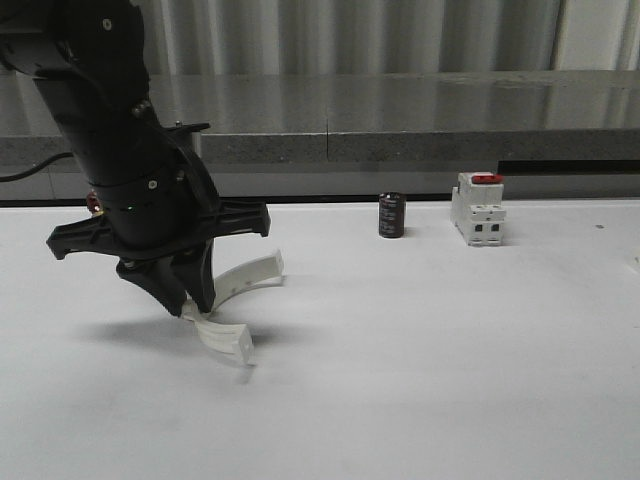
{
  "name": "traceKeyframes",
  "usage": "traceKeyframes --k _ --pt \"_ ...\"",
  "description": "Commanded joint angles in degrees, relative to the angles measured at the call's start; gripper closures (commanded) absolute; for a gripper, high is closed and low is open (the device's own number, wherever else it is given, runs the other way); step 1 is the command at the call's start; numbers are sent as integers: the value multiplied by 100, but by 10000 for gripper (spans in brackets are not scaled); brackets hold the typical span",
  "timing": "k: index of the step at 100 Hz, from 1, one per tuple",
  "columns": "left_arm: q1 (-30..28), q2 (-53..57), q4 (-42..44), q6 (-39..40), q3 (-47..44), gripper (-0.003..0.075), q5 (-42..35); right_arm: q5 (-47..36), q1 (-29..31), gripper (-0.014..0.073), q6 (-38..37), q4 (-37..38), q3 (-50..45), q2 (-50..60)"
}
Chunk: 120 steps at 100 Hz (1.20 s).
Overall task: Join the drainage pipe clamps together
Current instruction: 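Lift the clamp half and set it down in front of the robot, then open the left gripper and raise it away from the clamp half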
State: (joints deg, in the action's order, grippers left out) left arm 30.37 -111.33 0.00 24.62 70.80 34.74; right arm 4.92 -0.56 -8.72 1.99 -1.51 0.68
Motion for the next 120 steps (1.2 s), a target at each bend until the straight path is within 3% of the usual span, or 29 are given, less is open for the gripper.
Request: traceKeyframes --k 1,9,16,40,49,84,120 --pt "53 270 -34 68 155 739 3 -492 0 661 45 10 91 96" --pt "53 270 -34 68 155 715 3 -492 0 661 45 10 91 96" --pt "53 270 -34 68 155 645 17 -492 0 661 45 10 91 96" --pt "53 270 -34 68 155 266 15 -492 0 661 45 10 91 96" --pt "53 270 -34 68 155 175 15 -492 0 661 45 10 91 96" --pt "53 488 -61 -114 155 155 -18 -492 0 661 45 10 91 96" --pt "-812 1956 -131 -1623 155 155 -6 -492 0 661 45 10 91 96"
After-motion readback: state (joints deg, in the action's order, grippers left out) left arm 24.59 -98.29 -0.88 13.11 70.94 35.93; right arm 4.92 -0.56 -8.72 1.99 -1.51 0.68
